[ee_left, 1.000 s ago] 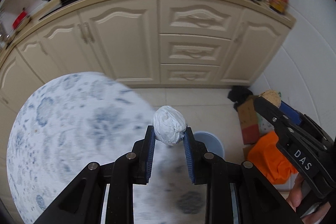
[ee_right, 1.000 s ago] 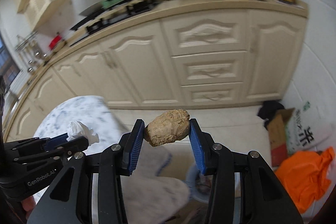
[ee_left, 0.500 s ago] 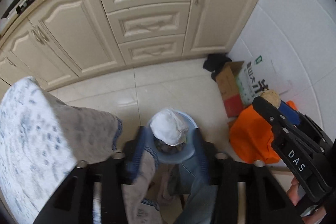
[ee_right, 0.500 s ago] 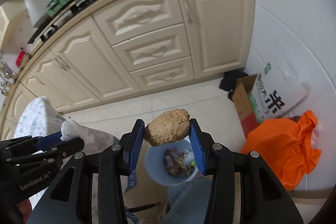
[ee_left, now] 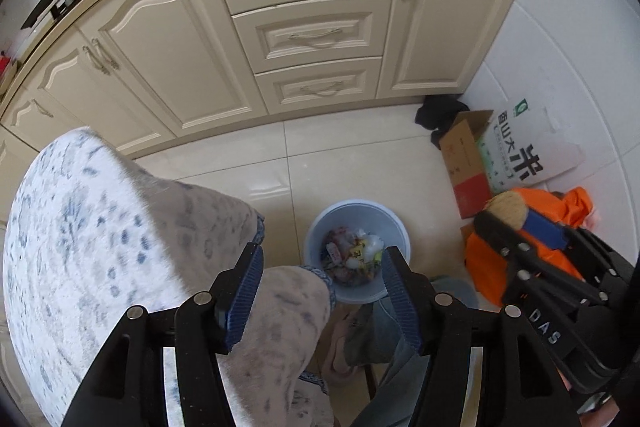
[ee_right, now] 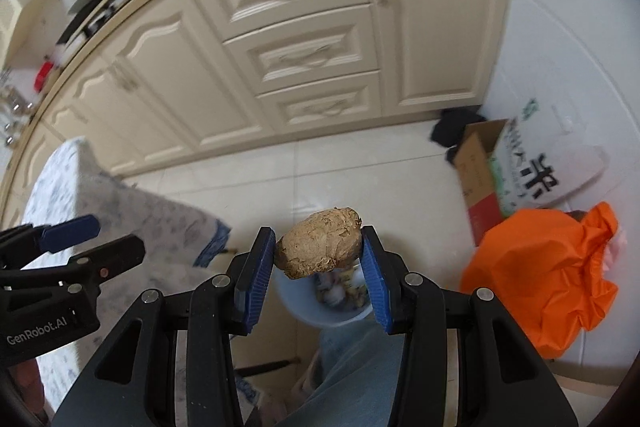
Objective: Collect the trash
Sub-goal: 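Open both tools to drop the tissue ball and lump into the bin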
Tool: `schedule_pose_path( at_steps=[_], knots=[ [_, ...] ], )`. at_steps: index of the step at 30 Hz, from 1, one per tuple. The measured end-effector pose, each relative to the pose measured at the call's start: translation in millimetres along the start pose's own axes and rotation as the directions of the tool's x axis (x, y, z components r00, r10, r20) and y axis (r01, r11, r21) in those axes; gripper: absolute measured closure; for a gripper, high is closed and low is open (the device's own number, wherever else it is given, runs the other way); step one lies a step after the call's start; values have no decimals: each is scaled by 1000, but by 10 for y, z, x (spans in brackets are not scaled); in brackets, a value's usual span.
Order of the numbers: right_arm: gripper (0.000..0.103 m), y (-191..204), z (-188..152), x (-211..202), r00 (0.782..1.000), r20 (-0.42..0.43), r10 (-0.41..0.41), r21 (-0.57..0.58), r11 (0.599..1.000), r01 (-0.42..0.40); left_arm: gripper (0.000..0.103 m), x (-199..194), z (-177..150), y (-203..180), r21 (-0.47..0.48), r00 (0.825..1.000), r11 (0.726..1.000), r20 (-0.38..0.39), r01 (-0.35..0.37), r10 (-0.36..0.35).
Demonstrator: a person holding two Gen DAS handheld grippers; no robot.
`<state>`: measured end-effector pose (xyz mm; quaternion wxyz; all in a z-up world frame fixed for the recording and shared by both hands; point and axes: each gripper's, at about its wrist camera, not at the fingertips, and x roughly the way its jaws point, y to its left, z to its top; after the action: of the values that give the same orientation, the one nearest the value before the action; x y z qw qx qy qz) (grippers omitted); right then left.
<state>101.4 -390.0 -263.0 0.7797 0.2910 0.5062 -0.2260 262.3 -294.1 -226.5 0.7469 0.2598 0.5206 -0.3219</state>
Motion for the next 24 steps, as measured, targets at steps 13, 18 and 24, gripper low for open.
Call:
schedule_pose_path(
  at_steps=[13, 18, 24],
  knots=[
    [13, 156, -54, -360, 995, 97, -18, 4, 1000, 18, 46, -462, -400, 193, -49, 995, 995, 51, -84, 87],
    [13, 313, -136, -593, 991, 135, -23, -53, 998, 30, 46, -802, -757, 287, -139, 991, 988, 104, -73, 88],
    [6, 538, -242, -948, 976, 210, 52, -131, 991, -24, 45, -1305, -1279, 451, -286, 972, 954, 186, -87, 144]
  ],
)
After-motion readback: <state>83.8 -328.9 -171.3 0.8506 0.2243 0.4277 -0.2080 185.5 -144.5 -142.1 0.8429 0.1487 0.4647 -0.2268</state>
